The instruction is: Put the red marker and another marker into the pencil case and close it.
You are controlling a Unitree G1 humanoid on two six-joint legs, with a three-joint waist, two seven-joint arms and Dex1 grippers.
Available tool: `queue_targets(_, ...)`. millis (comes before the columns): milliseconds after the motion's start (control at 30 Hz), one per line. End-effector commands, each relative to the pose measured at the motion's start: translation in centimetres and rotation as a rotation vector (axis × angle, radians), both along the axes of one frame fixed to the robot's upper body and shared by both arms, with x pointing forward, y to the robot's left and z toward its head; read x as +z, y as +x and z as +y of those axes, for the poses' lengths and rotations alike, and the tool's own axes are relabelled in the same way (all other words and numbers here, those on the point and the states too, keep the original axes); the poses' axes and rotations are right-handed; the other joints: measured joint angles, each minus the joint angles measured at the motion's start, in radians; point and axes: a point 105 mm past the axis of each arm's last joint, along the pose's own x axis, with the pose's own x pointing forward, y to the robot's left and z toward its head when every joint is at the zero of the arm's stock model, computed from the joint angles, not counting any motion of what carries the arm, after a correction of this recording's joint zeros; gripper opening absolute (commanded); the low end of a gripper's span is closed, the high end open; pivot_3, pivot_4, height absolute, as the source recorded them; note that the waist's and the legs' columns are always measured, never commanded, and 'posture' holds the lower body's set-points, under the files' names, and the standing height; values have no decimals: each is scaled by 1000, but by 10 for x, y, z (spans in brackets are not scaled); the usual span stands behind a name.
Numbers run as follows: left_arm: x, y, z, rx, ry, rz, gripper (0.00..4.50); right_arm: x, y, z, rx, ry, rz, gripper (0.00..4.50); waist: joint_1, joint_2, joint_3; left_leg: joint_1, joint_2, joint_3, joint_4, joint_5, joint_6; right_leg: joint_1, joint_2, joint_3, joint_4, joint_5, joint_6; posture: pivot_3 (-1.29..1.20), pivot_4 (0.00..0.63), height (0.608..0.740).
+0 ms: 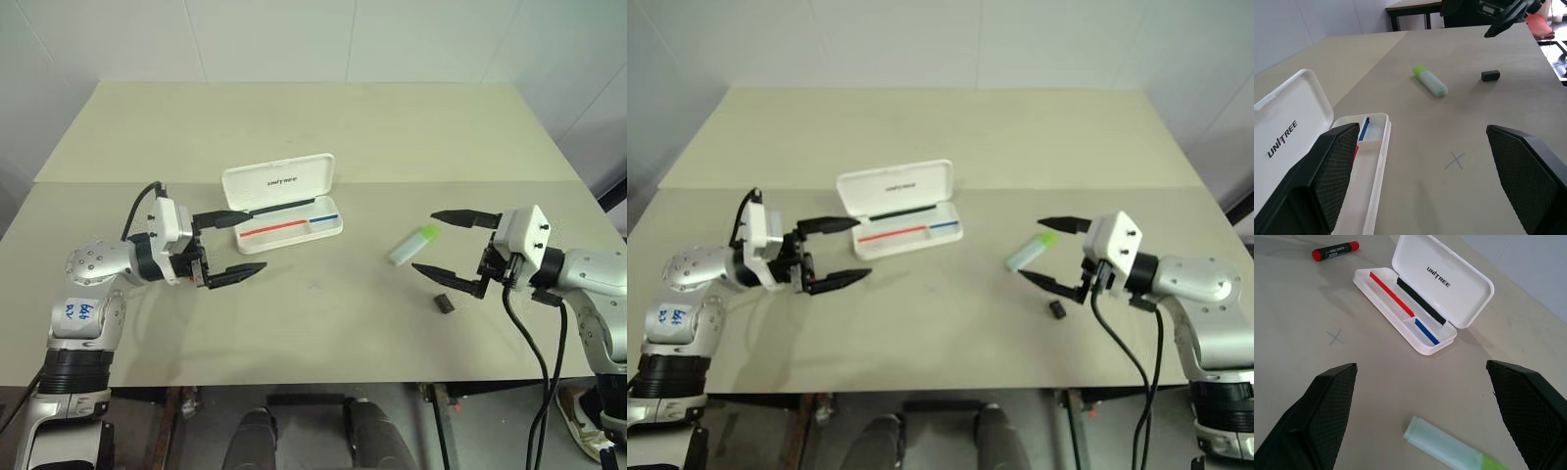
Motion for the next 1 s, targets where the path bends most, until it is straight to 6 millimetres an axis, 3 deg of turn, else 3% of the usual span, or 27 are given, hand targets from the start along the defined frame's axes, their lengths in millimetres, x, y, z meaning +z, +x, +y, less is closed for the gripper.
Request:
queue_targets(33,9,0,1,3,-10,-44,4449,9,-3,1,6,4,-37,4500,0,0,0,0,0,0,0,0,0,0,0,0,0,0,0,0,150,740)
queue_targets(233,4,1,-2,12,-23,-32,4449,0,-6,0,18,1,1,4500,0,0,0,0,0,0,0,0,0,0,0,0,0,0,0,0,150,740)
queue_targets(433,2,-9,-3,60,-51,-23,4449,-2,-5,12,62,28,11,4500,-6,0,0,0,0,0,0,0,0,0,0,0,1,0,0,0,150,740)
queue_targets(667,3,-19,15,160,-40,-22,4449,-3,5,22,122,52,5,4500,-9,0,0,1,0,0,0,0,0,0,0,0,2,0,0,0,150,740)
queue_targets(1000,6,-21,17,214,-76,-23,4449,7,-3,55,226,159,-44,4500,-5,0,0,1,0,0,0,0,0,0,0,0,1,0,0,0,150,740)
